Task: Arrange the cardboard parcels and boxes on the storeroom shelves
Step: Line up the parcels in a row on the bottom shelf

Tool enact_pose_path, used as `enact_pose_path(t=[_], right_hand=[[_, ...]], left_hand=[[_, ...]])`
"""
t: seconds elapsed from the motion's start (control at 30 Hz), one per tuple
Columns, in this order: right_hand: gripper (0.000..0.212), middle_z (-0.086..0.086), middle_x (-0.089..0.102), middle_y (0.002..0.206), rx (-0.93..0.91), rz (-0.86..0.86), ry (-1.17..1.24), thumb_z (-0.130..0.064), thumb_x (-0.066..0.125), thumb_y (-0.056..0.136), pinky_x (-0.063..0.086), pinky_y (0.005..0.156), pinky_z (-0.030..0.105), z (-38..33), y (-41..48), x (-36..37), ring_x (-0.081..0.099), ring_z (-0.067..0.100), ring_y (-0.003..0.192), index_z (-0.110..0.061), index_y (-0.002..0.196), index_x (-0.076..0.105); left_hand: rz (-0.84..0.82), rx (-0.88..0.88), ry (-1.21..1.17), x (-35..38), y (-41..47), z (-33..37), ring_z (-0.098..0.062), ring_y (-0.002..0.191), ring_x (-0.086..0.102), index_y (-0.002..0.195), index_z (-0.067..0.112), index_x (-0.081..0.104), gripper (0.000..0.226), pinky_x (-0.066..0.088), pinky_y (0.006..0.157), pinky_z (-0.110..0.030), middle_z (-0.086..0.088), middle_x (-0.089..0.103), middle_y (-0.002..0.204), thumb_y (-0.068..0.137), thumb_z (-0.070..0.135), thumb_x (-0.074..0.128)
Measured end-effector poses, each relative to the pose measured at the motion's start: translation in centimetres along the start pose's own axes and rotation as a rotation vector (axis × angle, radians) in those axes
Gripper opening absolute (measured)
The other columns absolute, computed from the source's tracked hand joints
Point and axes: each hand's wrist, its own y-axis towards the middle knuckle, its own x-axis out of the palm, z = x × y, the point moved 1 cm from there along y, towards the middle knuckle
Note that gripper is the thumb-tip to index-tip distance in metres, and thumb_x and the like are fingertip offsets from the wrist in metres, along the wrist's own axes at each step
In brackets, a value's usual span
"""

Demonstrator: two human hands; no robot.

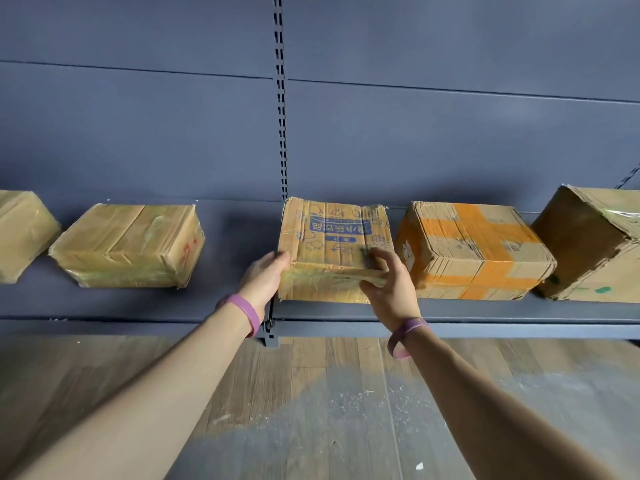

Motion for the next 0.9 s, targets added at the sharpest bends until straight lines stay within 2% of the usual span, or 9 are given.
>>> enact_pose_path(t=[0.1,0.2,0.3,0.37,0.4,0.47,0.57,0.73,0.9], right_hand=[[0.061,0.003,0.054,0.13,0.034,-0.028,0.068,0.009,0.068,0.081,0.05,0.104,0.039,0.2,0.8,0.4,0.052,0.022,0.123,-0.027,0.128,0.052],[0.064,0.004,0.056,0.13,0.055,-0.006,0.081,0.012,0.064,0.079,0.051,0.103,0.043,0.1,1.6,0.7,0.054,0.021,0.122,-0.023,0.131,0.054],[0.072,0.008,0.048,0.141,0.102,0.03,0.082,0.015,0.05,0.073,0.043,0.108,0.052,-0.5,1.9,0.6,0.044,0.027,0.133,-0.023,0.133,0.054],[0.074,0.01,0.041,0.148,0.126,0.078,0.032,0.004,0.048,0.067,0.035,0.114,0.055,-1.2,1.8,0.3,0.033,0.031,0.141,-0.023,0.136,0.052],[0.076,0.011,0.04,0.148,0.122,0.102,0.013,-0.002,0.046,0.063,0.034,0.115,0.055,-1.7,1.8,0.1,0.033,0.032,0.141,-0.022,0.136,0.052],[0.079,0.01,0.042,0.147,0.109,0.131,-0.001,-0.009,0.043,0.058,0.034,0.115,0.054,-2.8,1.7,-0.1,0.034,0.031,0.141,-0.021,0.135,0.053],[0.074,0.007,0.047,0.144,0.089,0.15,-0.019,-0.012,0.047,0.062,0.034,0.114,0.054,-4.6,1.3,-0.2,0.036,0.029,0.14,-0.021,0.135,0.053],[0.076,0.002,0.052,0.138,0.093,0.123,-0.059,-0.017,0.047,0.06,0.047,0.102,0.055,-8.1,0.0,-0.1,0.055,0.035,0.12,-0.025,0.136,0.052],[0.065,0.0,0.058,0.125,0.079,0.116,-0.066,-0.003,0.055,0.072,0.048,0.1,0.037,-9.5,-0.9,-2.6,0.055,0.02,0.118,-0.014,0.136,0.052]], left_hand=[[0.014,0.009,-0.024,0.3,1.1,-0.7,-0.019,0.122,0.055,0.093,0.038,0.06,0.008,0.041,0.113,-0.04,0.007,0.063,0.117,0.101,0.037,0.057],[0.052,0.026,-0.018,0.9,1.7,-0.4,-0.02,0.114,0.057,0.09,0.033,0.061,0.013,0.045,0.106,-0.036,0.011,0.063,0.104,0.101,0.037,0.056],[0.137,0.119,0.041,1.3,1.4,0.9,-0.021,0.086,0.054,0.088,0.013,0.058,0.024,0.044,0.071,-0.024,0.001,0.056,0.085,0.099,0.034,0.056],[0.17,0.234,0.029,1.3,1.1,2.0,-0.008,0.07,0.049,0.084,0.008,0.055,0.03,0.037,0.058,-0.015,0.004,0.048,0.077,0.088,0.037,0.059],[0.162,0.265,0.022,1.2,1.0,2.5,0.0,0.072,0.049,0.09,0.012,0.06,0.023,0.037,0.062,-0.013,0.009,0.051,0.083,0.088,0.035,0.06],[0.126,0.323,0.012,1.1,0.4,3.4,0.006,0.096,0.052,0.123,0.018,0.062,0.029,0.037,0.085,-0.015,0.013,0.058,0.111,0.096,0.027,0.06],[0.053,0.375,0.006,1.3,-0.6,4.7,-0.006,0.133,0.046,0.142,0.021,0.053,0.044,0.034,0.11,-0.023,0.008,0.05,0.146,0.098,0.026,0.057],[-0.048,0.399,-0.078,3.2,-2.2,5.4,-0.008,0.137,0.043,0.142,0.021,0.053,0.044,0.033,0.109,-0.023,0.007,0.049,0.149,0.098,0.024,0.058],[-0.182,0.37,-0.034,6.0,-3.9,4.7,-0.013,0.132,0.048,0.143,0.021,0.051,0.048,0.036,0.106,-0.025,0.001,0.053,0.143,0.096,0.026,0.061]])
